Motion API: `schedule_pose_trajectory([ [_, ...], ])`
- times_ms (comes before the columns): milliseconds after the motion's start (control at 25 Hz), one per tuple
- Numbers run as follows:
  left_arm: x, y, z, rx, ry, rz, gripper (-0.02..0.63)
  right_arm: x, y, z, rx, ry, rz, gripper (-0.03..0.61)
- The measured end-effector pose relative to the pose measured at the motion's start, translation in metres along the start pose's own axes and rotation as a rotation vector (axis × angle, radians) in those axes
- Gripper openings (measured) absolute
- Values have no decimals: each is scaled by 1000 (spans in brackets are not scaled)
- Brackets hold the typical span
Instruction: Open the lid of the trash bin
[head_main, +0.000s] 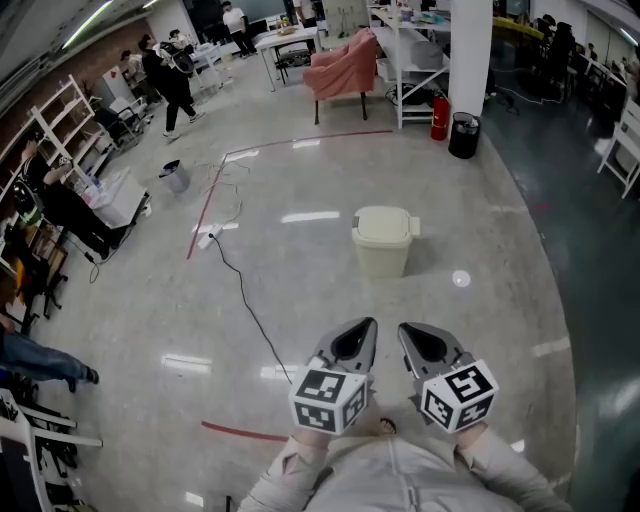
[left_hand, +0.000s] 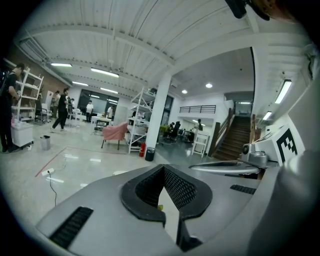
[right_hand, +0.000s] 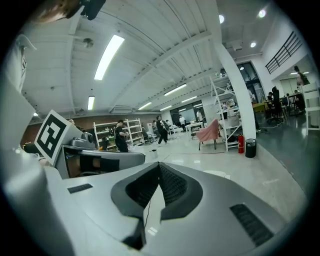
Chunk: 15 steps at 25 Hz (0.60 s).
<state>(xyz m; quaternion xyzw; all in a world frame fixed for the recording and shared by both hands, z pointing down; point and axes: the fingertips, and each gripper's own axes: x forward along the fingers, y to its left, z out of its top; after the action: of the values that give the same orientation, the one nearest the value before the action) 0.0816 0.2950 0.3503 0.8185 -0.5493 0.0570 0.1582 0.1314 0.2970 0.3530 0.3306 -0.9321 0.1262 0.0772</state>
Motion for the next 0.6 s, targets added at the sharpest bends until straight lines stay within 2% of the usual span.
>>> schedule_pose_trajectory([
  [320,33,29,7,-13,3,3,3,31,-23,4,12,6,-9,5],
  [600,76,62,28,-9,9,-11,3,74,-53,21,10,9,-22,5],
])
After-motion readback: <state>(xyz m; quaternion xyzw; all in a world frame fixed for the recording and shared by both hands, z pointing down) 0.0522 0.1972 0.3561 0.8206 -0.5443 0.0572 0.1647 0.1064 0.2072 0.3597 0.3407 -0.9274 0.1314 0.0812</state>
